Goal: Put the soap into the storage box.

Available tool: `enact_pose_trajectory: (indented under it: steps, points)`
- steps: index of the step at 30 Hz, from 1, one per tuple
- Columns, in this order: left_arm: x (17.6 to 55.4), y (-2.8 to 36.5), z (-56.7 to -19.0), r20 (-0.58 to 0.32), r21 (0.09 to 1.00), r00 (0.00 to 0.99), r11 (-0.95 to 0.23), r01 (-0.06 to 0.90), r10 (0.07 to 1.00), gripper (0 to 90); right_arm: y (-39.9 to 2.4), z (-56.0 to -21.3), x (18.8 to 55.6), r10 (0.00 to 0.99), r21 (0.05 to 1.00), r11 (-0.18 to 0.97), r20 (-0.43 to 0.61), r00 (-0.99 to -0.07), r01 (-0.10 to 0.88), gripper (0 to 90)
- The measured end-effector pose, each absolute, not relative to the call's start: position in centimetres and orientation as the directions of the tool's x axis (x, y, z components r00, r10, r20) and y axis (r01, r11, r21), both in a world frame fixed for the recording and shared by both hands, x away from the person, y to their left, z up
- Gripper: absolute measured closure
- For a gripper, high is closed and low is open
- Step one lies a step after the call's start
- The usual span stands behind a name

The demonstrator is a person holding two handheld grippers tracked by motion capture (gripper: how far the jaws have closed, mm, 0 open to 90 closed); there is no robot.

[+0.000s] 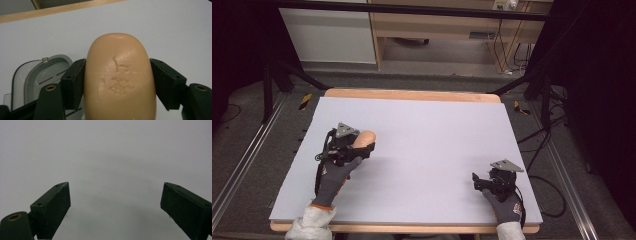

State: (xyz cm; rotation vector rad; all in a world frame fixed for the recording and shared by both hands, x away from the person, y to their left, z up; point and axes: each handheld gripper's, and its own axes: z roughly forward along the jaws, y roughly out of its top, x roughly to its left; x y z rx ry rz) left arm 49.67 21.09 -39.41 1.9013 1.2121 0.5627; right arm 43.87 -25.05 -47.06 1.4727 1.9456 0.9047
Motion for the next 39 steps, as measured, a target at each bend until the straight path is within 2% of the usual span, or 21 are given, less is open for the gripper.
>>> enact_pose_trajectory:
  steps: [17, 39]
  points:
    - [52.3, 23.8, -39.8, -0.071, 0.813, 0.354, -0.152, 0.562, 0.933, 31.8, -25.0, -47.1, 44.0, 0.965, 0.769, 0.186, -0.027, -0.259, 0.612, 9.3]
    - [53.2, 25.0, -42.1, -0.053, 0.774, 0.289, -0.143, 0.616, 0.956, 31.8, -24.9, -47.1, 43.9, 0.964, 0.767, 0.189, -0.026, -0.265, 0.613, 9.3]
